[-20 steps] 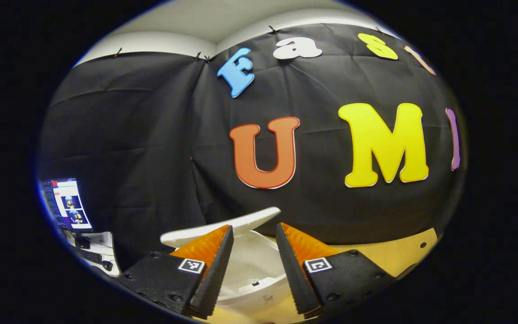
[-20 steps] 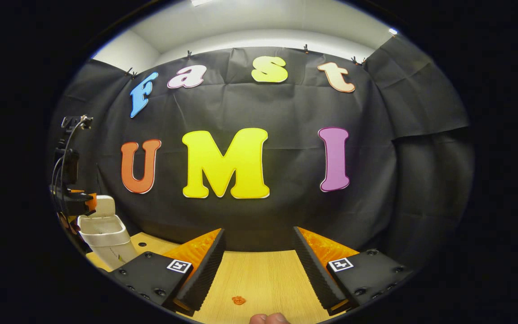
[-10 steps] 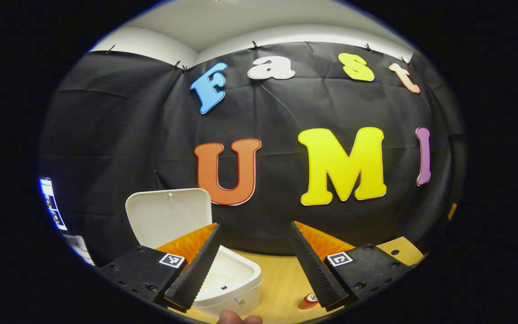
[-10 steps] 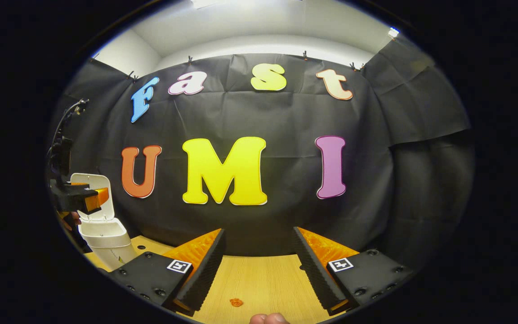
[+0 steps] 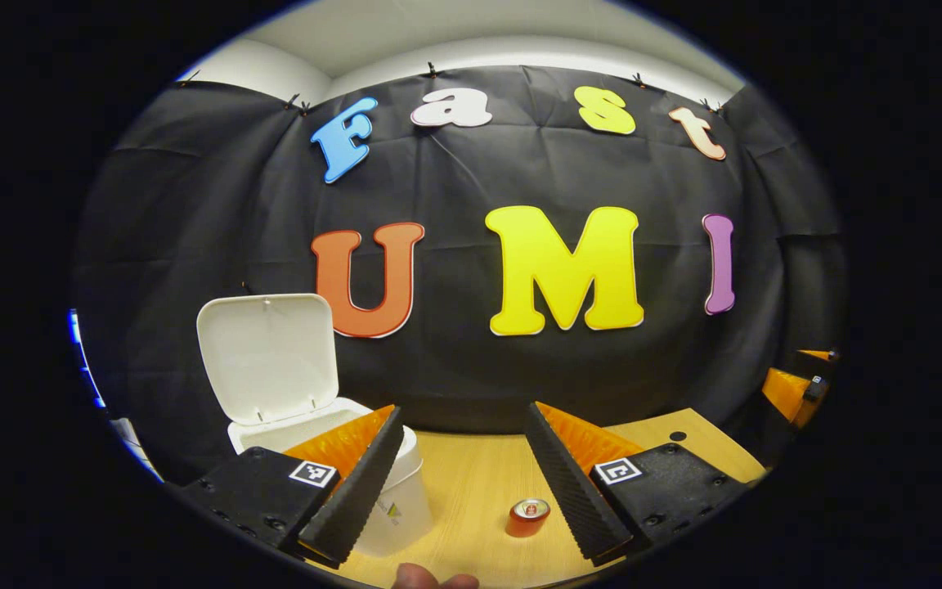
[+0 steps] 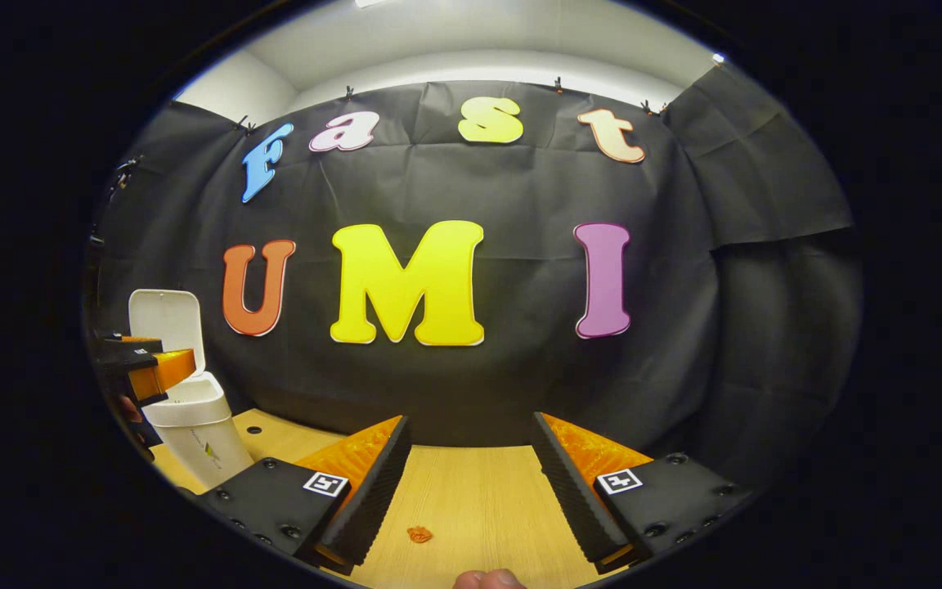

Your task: Press the lid of the desktop garbage bin to open it, pick up the crumpled paper on the desktop and throw it into the bin, then pick up the pop can on the desktop and drop it into the bin, and finally close the garbage bin lid.

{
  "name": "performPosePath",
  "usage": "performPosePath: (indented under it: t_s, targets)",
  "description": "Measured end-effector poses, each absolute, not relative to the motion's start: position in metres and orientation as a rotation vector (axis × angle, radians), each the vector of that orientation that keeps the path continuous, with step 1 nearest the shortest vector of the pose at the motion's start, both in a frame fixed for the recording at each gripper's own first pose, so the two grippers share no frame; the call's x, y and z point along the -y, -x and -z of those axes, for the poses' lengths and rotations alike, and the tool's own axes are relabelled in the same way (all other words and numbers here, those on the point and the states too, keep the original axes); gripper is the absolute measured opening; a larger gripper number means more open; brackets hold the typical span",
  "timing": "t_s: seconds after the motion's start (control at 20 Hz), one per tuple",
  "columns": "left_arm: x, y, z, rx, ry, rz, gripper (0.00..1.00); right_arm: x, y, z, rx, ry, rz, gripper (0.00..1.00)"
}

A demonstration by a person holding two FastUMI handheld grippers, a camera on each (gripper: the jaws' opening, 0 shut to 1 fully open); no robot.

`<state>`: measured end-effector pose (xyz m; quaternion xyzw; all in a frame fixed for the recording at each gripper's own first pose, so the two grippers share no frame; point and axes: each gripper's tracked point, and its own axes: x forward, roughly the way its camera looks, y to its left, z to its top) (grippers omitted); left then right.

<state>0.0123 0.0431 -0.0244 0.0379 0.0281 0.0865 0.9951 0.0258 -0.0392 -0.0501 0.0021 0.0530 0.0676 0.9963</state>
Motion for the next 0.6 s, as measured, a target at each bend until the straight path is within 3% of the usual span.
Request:
performPosePath:
  t_s: [0.6]
  targets:
    - [-0.027, 0.044, 0.077, -0.223, -0.097, -0.198, 0.99, 0.008, -0.039, 0.179, -0.353, 0.020, -0.297, 0.93]
